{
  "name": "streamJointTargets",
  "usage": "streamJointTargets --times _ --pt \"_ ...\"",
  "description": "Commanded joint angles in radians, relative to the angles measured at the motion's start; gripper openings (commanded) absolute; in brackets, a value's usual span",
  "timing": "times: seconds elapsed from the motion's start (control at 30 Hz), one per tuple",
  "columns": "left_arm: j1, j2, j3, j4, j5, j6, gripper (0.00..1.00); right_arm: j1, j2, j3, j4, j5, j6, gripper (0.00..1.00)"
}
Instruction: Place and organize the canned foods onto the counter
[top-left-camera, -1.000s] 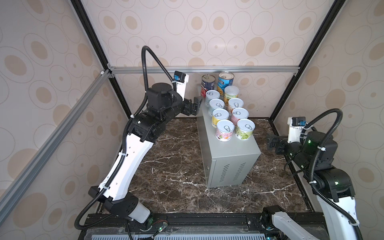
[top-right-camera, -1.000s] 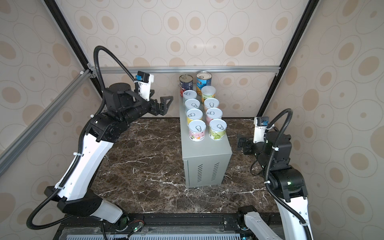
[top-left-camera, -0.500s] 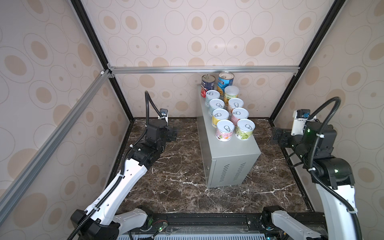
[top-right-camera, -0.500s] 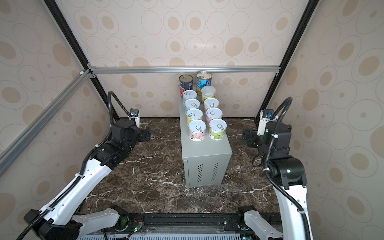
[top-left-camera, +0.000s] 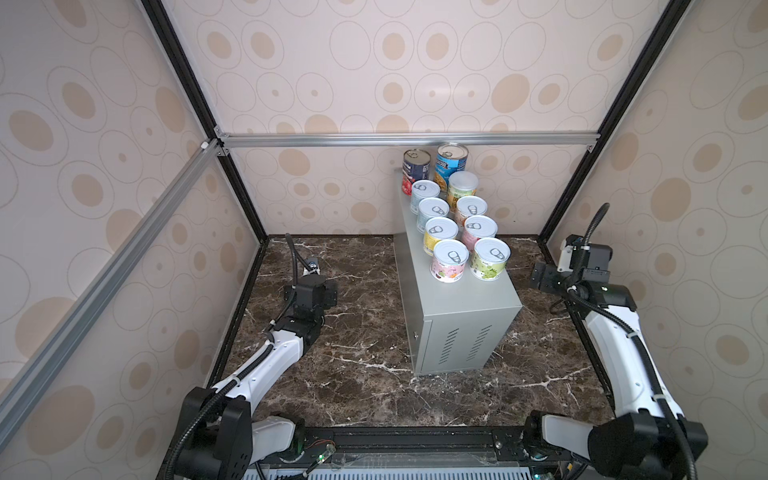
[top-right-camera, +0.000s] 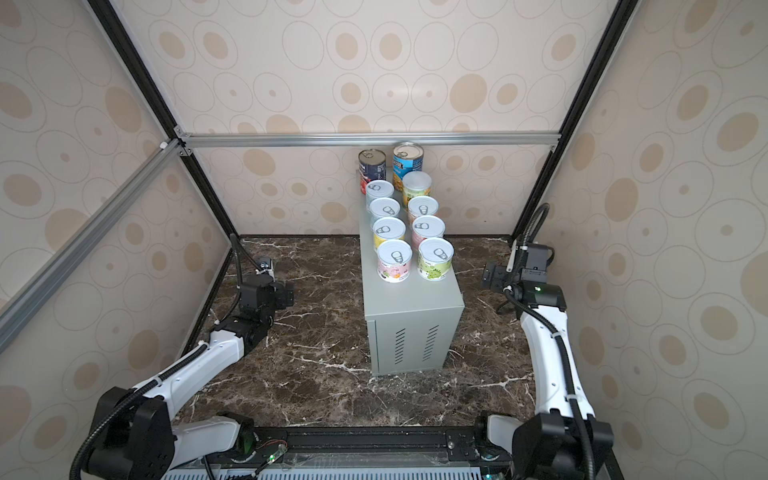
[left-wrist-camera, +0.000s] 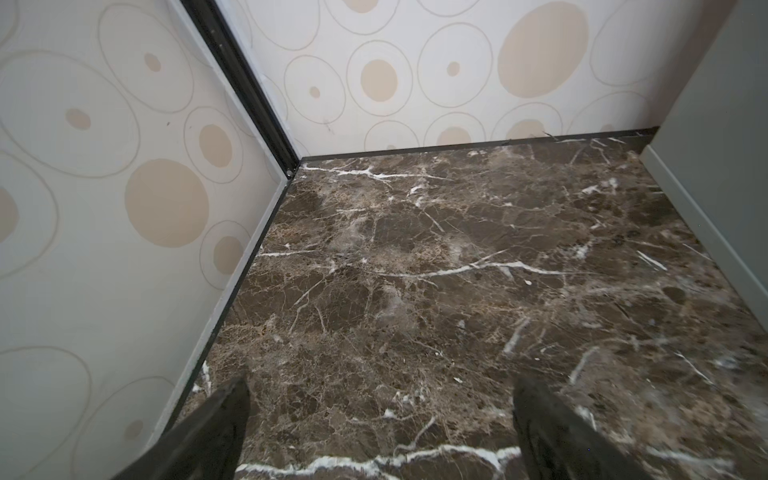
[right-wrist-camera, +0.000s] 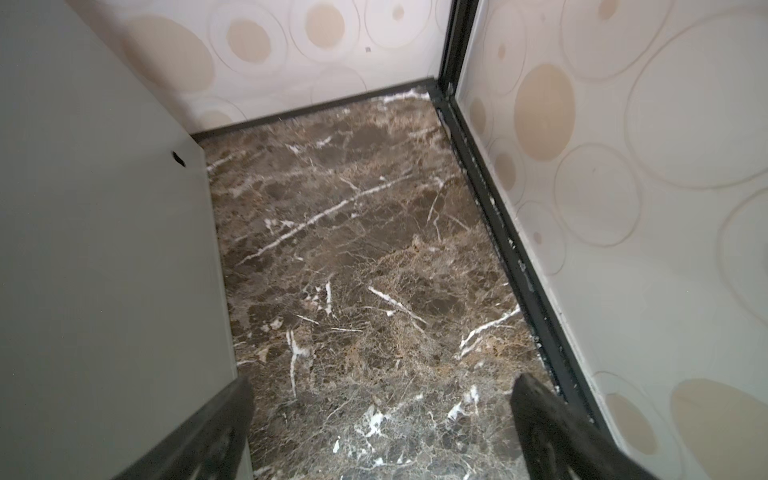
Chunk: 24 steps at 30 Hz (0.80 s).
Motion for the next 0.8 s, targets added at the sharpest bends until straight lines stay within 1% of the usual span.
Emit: streamJointTargets --times 0.0,0.1,0.17,0.23,0.3,0.37,0.43,0.47,0.5,0.57,0.6,0.63,0.77 --pt "0.024 0.045 -0.08 0.344 -0.022 0.002 0.98 -0.007 0.038 -0.09 0.181 0.005 0.044 1.0" --pt "0.045 0.124 -0.123 0.473 -0.057 0.03 0.98 -0.007 0.093 -0.177 0.298 0.019 0.056 1.0" --pt "0.071 0.173 -0.157 0.558 -0.043 0.049 0.98 -0.005 0.144 -0.22 0.358 0.014 0.057 1.0" --pt "0.076 0.197 -0.212 0.674 -0.022 0.115 0.98 -0.004 0.178 -0.266 0.433 0.015 0.067 1.0" --pt "0.084 0.227 -0.267 0.797 -0.034 0.124 0.98 -0.002 0.196 -0.316 0.517 0.02 0.075 1.0" --pt "0.095 0.276 -0.283 0.848 -0.006 0.118 0.98 0.014 0.198 -0.383 0.629 0.046 0.084 1.0" --pt "0.101 0.326 -0.287 0.904 0.02 0.133 0.98 0.04 0.2 -0.446 0.75 0.084 0.065 1.0" --pt "0.109 0.319 -0.269 0.845 0.038 0.113 0.98 0.051 0.209 -0.464 0.793 0.089 0.067 1.0" --pt "0.12 0.323 -0.269 0.851 0.061 0.114 0.98 0.053 0.216 -0.465 0.791 0.081 0.079 1.0" --pt "0.124 0.321 -0.268 0.842 0.068 0.109 0.98 0.069 0.237 -0.493 0.858 0.094 0.087 1.0" --pt "0.123 0.318 -0.286 0.88 0.07 0.116 0.98 0.077 0.243 -0.508 0.895 0.089 0.076 1.0" --pt "0.124 0.305 -0.312 0.908 0.077 0.113 0.98 0.092 0.25 -0.511 0.902 0.103 0.065 1.0" --pt "0.124 0.291 -0.43 1.108 0.103 0.11 0.98 0.16 0.283 -0.541 0.983 0.169 0.006 1.0"
